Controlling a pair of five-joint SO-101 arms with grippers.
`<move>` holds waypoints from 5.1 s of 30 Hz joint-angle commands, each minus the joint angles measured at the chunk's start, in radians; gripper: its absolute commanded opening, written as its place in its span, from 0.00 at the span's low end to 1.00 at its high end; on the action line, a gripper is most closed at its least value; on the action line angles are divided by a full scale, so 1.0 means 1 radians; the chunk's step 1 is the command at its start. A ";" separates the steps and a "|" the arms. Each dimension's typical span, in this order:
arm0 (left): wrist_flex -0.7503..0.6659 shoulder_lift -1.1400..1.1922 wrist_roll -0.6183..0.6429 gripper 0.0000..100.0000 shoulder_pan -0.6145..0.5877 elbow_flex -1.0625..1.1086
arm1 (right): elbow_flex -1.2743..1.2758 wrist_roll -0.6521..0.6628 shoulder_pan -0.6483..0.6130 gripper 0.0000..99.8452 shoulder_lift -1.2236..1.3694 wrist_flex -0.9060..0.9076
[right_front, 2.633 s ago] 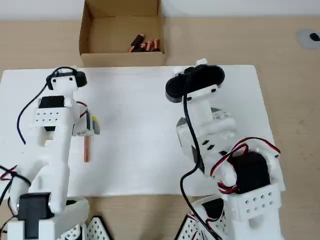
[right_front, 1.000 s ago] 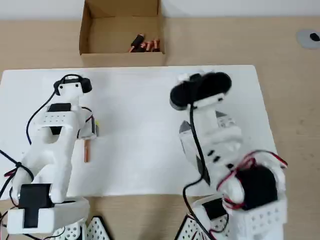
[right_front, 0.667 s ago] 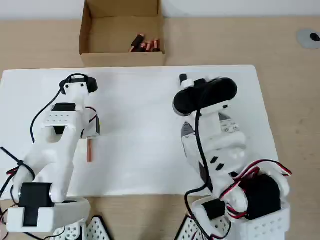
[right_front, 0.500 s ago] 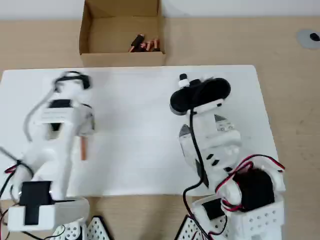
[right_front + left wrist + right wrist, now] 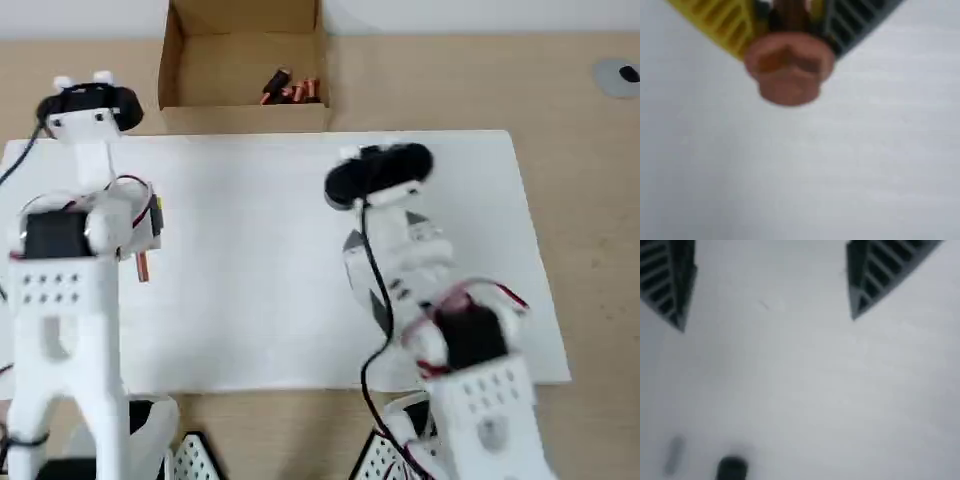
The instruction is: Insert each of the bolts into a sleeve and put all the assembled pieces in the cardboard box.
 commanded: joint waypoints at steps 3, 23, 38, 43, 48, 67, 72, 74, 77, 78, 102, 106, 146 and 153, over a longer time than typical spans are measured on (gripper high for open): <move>0.005 -0.193 -0.003 0.01 -0.015 -0.029 | 0.016 -0.153 0.081 0.25 0.252 -0.279; -0.083 -0.816 -0.060 0.01 -0.025 0.565 | -1.129 -0.600 0.117 0.26 1.277 0.249; -0.112 -0.843 -0.058 0.01 -0.025 0.612 | -1.560 -0.296 0.117 0.25 1.682 0.442; -0.152 -0.843 -0.060 0.01 -0.107 0.628 | -1.747 -0.175 0.153 0.25 1.821 0.551; -0.149 -0.843 -0.061 0.01 -0.121 0.635 | -1.916 -0.094 0.148 0.25 1.886 0.637; -0.147 -0.846 -0.063 0.01 -0.124 0.635 | -1.989 0.012 0.154 0.25 2.064 0.509; -0.146 -0.848 -0.063 0.01 -0.124 0.635 | -2.029 0.012 0.154 0.19 2.069 0.506; -0.146 -0.848 -0.080 0.01 -0.126 0.635 | -2.043 0.012 0.154 0.12 2.069 0.511; -0.146 -0.849 -0.089 0.01 -0.126 0.635 | -2.048 0.008 0.154 0.02 2.068 0.512; -0.146 -0.849 -0.089 0.01 -0.126 0.635 | -2.048 0.008 0.154 0.01 2.066 0.512; -0.153 -0.843 -0.110 0.01 -0.127 0.614 | -2.287 0.014 0.013 0.12 2.068 0.580; -0.153 -0.843 -0.103 0.01 -0.127 0.606 | -2.339 -0.109 -0.024 0.17 2.066 0.453; -0.167 -0.851 -0.057 0.01 -0.236 0.715 | -1.928 -0.474 -0.110 0.22 2.072 0.107; -0.167 -0.851 -0.058 0.01 -0.236 0.715 | -1.925 -0.468 -0.048 0.20 2.072 0.106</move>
